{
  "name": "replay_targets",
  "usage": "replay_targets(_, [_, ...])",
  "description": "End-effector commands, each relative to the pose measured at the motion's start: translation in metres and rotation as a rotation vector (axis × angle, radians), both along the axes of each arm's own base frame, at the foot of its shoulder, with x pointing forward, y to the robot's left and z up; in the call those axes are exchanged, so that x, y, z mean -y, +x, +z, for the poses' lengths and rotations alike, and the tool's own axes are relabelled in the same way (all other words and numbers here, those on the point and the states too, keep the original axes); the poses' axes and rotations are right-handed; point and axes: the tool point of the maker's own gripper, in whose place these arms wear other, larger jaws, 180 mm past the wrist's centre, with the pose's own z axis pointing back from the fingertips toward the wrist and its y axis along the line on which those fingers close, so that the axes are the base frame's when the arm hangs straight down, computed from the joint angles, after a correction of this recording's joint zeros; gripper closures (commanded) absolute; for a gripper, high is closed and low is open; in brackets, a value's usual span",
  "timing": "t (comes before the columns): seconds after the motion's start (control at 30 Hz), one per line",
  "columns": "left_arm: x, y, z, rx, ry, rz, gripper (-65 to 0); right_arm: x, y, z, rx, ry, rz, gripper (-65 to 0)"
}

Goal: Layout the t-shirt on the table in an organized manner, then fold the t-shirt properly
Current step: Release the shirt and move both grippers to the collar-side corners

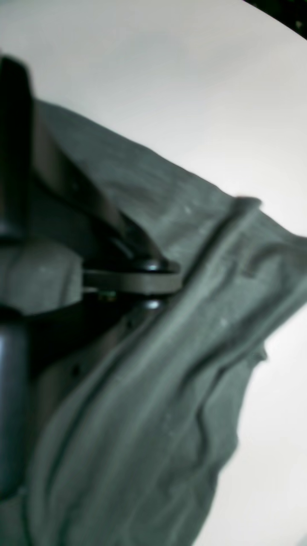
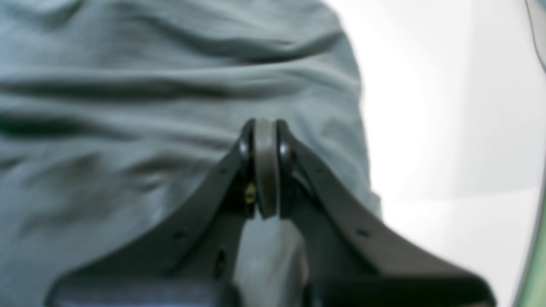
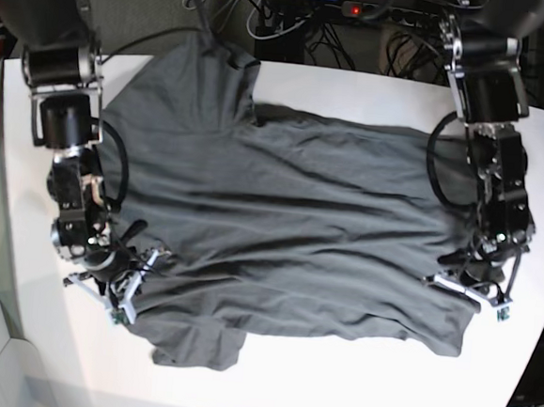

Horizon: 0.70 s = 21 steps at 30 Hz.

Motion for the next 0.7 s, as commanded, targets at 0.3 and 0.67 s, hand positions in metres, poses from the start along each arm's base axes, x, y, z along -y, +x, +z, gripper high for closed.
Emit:
replay_targets(0.3, [-0.007, -0.063, 0.002, -0.115, 0.019, 0.002, -0.4, -0.042, -0.074, 0.050, 0.052, -0.052, 0.091, 0.0])
replay_targets(0.67, [-0.063, -0.136, -0.003, -0.197, 0.031, 0.176, -3.7, 0.001, -0.162, 0.044, -0.012, -0.006, -0.043, -24.9])
